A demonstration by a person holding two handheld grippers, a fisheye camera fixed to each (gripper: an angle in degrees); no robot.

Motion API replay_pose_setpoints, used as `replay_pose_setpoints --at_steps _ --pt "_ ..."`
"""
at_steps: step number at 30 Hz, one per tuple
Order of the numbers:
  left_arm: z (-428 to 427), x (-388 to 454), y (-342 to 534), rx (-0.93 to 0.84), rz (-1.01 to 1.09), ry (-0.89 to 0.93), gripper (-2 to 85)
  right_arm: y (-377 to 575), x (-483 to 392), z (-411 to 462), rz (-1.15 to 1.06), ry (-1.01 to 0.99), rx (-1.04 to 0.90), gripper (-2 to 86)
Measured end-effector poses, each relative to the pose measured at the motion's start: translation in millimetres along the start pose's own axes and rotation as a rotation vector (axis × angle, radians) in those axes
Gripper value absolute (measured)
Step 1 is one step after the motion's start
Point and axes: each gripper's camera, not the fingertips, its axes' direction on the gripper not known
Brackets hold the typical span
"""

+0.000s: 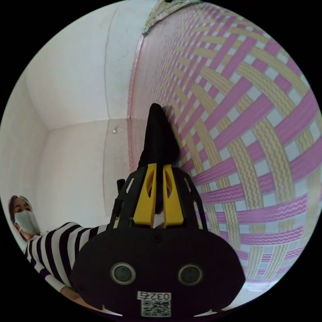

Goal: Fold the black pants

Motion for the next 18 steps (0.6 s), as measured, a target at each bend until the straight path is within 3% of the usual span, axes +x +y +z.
replay_pose_setpoints --at_steps 6,11,14,18 --pt "33 27 -50 -0.027 0.008 0.007 -0.9 -1 -20 -57 -0.048 0.069 0.076 0.3" --pt "93 67 -111 -0.171 0.058 0.053 -1.0 -2 -29 -126 -0.032 0.305 0.166 0.7" --pt "106 74 -121 -0.213 0.082 0.071 -0.9 -4 -22 -137 0.027 0.341 0.141 0.9" --pt "84 67 -109 -0.143 0.069 0.079 -0.9 -4 -66 -124 -0.081 0.451 0.116 1.0"
